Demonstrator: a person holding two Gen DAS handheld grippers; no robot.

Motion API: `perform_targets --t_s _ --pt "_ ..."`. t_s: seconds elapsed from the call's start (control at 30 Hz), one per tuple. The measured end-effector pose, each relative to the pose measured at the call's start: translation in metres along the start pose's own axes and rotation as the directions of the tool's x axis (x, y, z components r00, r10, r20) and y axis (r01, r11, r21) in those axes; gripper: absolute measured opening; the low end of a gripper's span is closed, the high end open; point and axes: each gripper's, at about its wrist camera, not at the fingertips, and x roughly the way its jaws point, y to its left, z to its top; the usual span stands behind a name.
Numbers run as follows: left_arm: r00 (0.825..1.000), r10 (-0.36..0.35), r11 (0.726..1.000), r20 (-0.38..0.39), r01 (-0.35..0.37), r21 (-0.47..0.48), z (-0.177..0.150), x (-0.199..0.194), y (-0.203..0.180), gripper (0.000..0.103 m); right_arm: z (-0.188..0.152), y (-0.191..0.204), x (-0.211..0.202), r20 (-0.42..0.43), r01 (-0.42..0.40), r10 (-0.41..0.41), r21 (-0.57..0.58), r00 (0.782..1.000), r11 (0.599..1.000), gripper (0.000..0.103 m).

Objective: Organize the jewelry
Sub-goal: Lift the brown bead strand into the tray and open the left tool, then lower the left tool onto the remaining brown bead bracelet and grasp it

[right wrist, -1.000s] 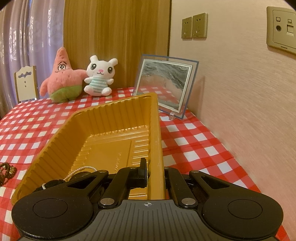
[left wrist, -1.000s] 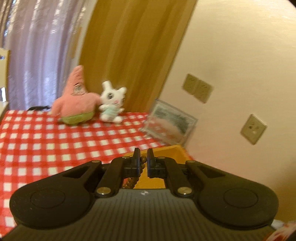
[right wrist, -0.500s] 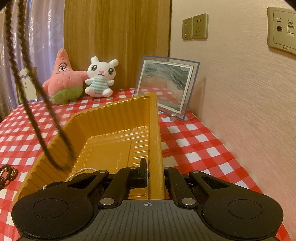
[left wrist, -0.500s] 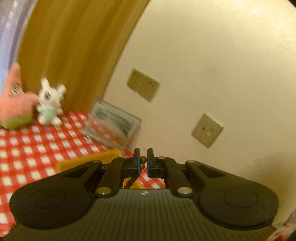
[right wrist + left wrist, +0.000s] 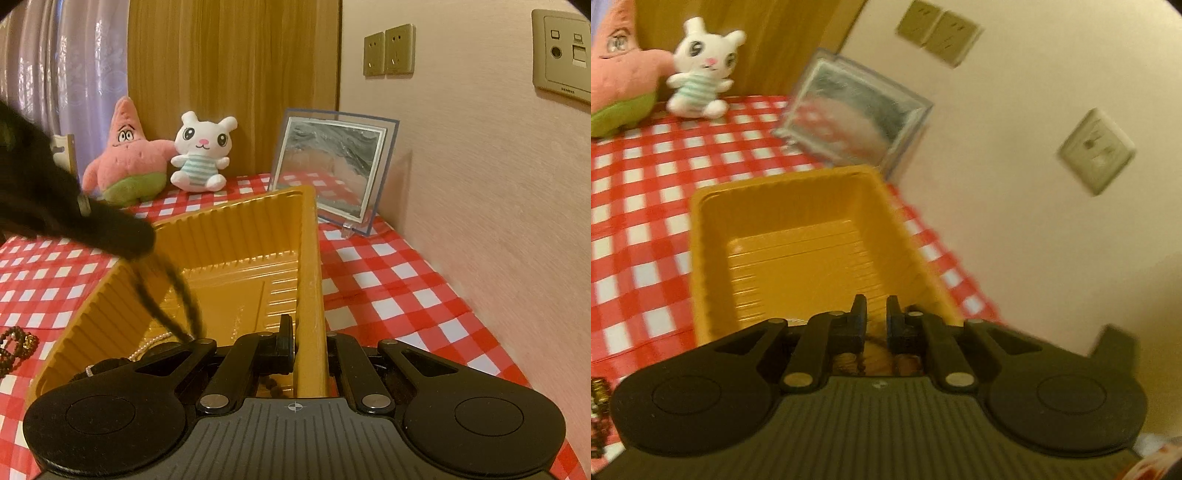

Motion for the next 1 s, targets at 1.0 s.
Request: perform_targets --t_s 1.0 --pt "0.929 0.369 0.911 0.037 -0.353 -0.212 -0.087 -0.118 0.082 0.018 -0.002 0.007 0.007 -0.013 -0.037 0.037 -0.006 0.999 0.999 0.004"
